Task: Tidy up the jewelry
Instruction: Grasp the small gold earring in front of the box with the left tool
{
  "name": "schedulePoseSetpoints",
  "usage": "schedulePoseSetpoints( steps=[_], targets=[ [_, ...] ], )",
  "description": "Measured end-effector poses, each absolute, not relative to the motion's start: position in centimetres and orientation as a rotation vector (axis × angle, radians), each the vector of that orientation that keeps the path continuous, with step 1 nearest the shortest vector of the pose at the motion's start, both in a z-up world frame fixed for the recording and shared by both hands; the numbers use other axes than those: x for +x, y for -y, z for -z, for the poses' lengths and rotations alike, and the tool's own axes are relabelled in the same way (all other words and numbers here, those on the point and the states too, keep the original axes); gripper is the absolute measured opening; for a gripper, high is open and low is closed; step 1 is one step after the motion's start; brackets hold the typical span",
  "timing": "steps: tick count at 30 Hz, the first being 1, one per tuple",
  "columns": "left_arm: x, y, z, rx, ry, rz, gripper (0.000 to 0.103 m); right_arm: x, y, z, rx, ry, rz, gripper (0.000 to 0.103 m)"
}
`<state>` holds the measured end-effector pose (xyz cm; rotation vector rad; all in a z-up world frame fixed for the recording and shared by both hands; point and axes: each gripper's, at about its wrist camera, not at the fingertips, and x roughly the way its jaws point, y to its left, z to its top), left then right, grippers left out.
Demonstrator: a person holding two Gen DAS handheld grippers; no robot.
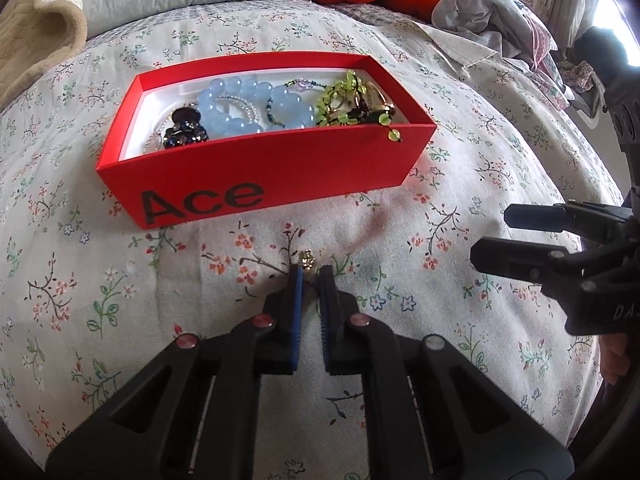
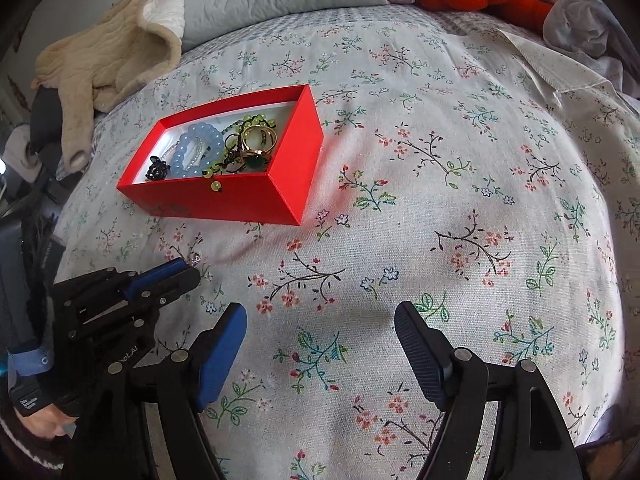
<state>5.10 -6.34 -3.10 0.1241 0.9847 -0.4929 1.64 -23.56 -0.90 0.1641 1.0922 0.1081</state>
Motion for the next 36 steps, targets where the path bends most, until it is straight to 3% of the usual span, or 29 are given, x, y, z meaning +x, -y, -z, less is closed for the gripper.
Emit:
schedulePoseSetpoints(
  steps=[6, 20, 22, 23, 24, 31, 33, 36],
  targets=[
    [4.8, 6.3, 2.7, 0.145, -0.97, 0.494, 0.002, 1.6, 23.8, 0.8, 0.166, -1.09, -0.103, 0.078],
    [5.1, 4.1, 0.2, 0.052, -0.946, 0.504, 0.001, 1.7, 23.0, 0.2, 0.171, -1.071, -0.117, 0.078],
    [5.2, 4.1, 0.7, 0.054, -0.962, 0.506, 0.013, 1.7, 23.0, 0.2, 0.172, -1.072, -0.118, 0.078],
    [5.4, 4.3, 1.1, 0.057, -0.974, 0.511, 0.027, 1.7, 23.0, 0.2, 0.172, -1.072, -0.118, 0.078],
    [5.5, 4.6, 1.5, 0.067, -0.984, 0.513, 0.032, 1.7, 23.0, 0.2, 0.17, -1.072, -0.117, 0.078],
    [5.9, 6.1, 3.2, 0.138, -0.993, 0.481, 0.03, 1.6, 23.0, 0.2, 0.172, -1.071, -0.116, 0.078],
    [5.8, 6.4, 3.2, 0.161, -0.987, 0.486, 0.017, 1.6, 22.9, 0.2, 0.168, -1.069, -0.118, 0.078],
    [5.6, 6.6, 3.2, 0.182, -0.981, 0.491, 0.007, 1.7, 23.0, 0.2, 0.173, -1.071, -0.116, 0.078]
  ],
)
